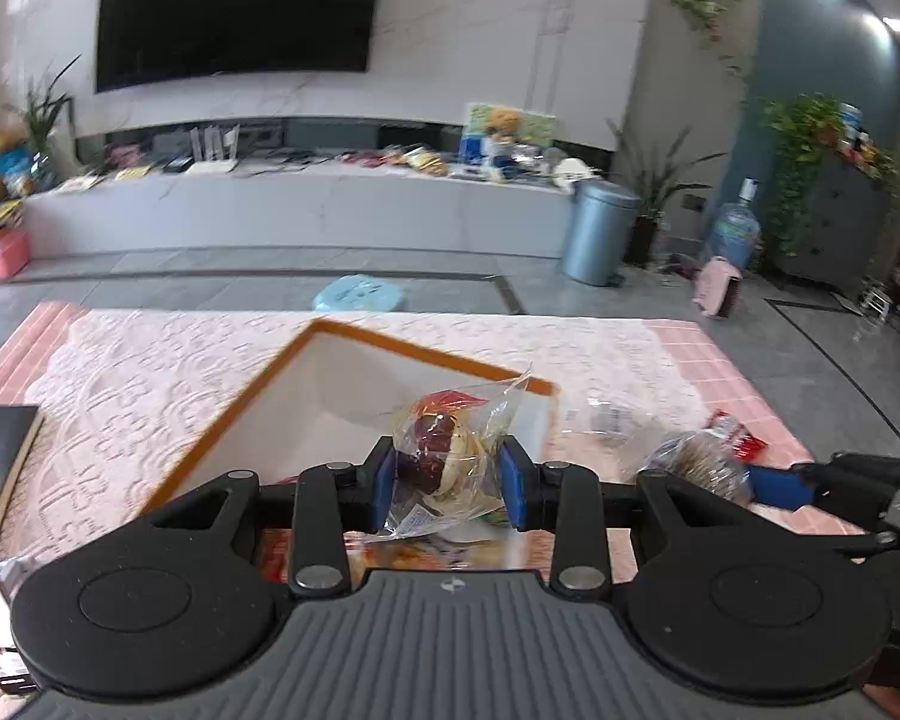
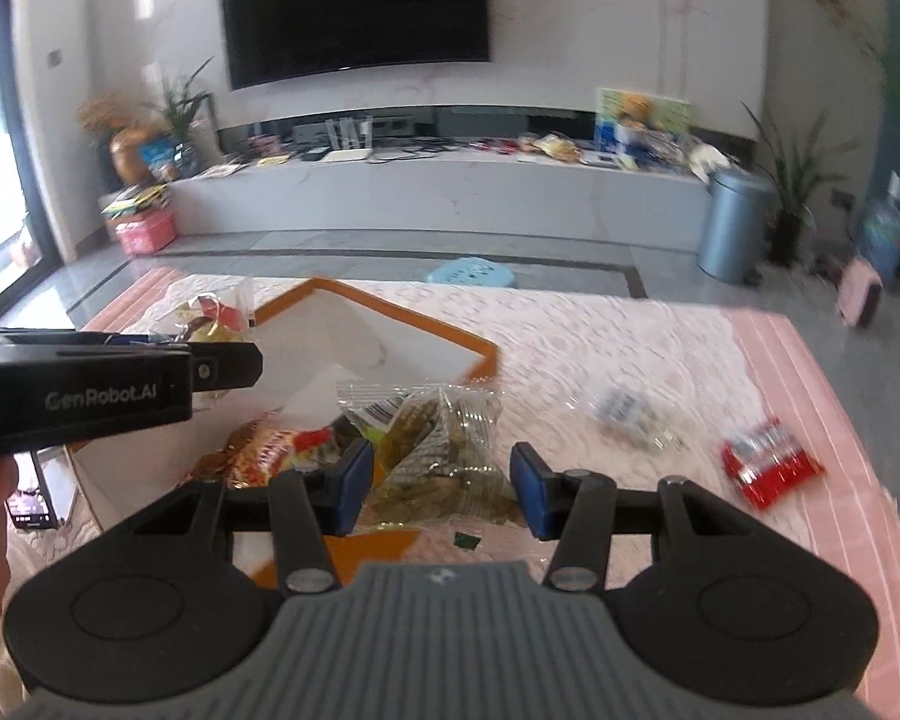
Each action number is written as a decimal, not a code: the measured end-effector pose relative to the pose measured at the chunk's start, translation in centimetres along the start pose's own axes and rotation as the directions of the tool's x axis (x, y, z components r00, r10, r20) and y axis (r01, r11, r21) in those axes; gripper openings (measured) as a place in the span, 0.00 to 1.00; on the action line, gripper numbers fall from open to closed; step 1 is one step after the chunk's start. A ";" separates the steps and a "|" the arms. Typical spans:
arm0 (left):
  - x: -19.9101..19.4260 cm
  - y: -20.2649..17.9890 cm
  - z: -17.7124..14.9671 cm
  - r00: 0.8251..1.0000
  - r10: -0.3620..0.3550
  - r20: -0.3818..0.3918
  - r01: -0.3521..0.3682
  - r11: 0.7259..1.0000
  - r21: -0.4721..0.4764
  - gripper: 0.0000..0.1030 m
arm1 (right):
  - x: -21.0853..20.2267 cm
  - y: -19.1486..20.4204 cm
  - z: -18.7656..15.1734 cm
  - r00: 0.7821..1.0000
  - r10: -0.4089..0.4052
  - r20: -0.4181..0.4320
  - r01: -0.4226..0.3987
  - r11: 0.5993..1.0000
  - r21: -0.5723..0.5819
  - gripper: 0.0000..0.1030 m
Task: Organize snacks
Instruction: 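Carry the brown-ball pack and pickle bag over the orange box with both tools, then lower both packs into the box and open both grippers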
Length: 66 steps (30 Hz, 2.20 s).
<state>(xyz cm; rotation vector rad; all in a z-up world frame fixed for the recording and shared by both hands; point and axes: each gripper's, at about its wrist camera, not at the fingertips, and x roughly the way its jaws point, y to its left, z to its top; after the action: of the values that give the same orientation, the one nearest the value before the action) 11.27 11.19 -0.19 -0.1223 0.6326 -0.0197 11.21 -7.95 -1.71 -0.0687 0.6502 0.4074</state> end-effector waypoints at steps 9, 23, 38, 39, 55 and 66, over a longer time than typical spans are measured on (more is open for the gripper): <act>2.4 4.6 1.0 0.999 0.024 -0.048 -0.028 0.997 -0.075 0.38 | 4.0 4.1 3.2 0.999 0.016 -0.029 -0.019 0.991 -0.129 0.47; 8.9 7.5 1.0 0.987 -0.008 -0.159 -0.015 0.990 -0.143 0.38 | 13.4 6.4 4.9 0.988 -0.003 -0.157 -0.047 0.949 -0.312 0.47; 14.1 6.6 0.0 0.955 0.038 -0.295 -0.065 0.995 -0.081 0.39 | 19.5 6.7 3.7 0.963 -0.061 -0.262 -0.069 0.885 -0.460 0.47; 14.2 6.6 -0.1 0.951 0.046 -0.304 -0.074 0.994 -0.080 0.39 | 19.7 6.6 3.6 0.961 -0.062 -0.270 -0.072 0.885 -0.460 0.47; 13.3 6.0 0.1 0.943 0.115 -0.313 -0.139 0.989 -0.056 0.67 | 19.7 7.1 2.9 0.956 -0.099 -0.277 -0.048 0.877 -0.477 0.60; 9.8 5.1 0.9 0.971 0.145 -0.188 -0.159 0.985 -0.060 0.82 | 15.0 6.3 3.8 0.976 -0.056 -0.213 -0.036 0.914 -0.403 0.79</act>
<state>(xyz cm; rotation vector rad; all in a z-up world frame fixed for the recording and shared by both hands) 19.63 15.75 -5.89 -0.1453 0.8259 0.1426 21.75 3.73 -7.28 -0.5203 0.7754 0.5253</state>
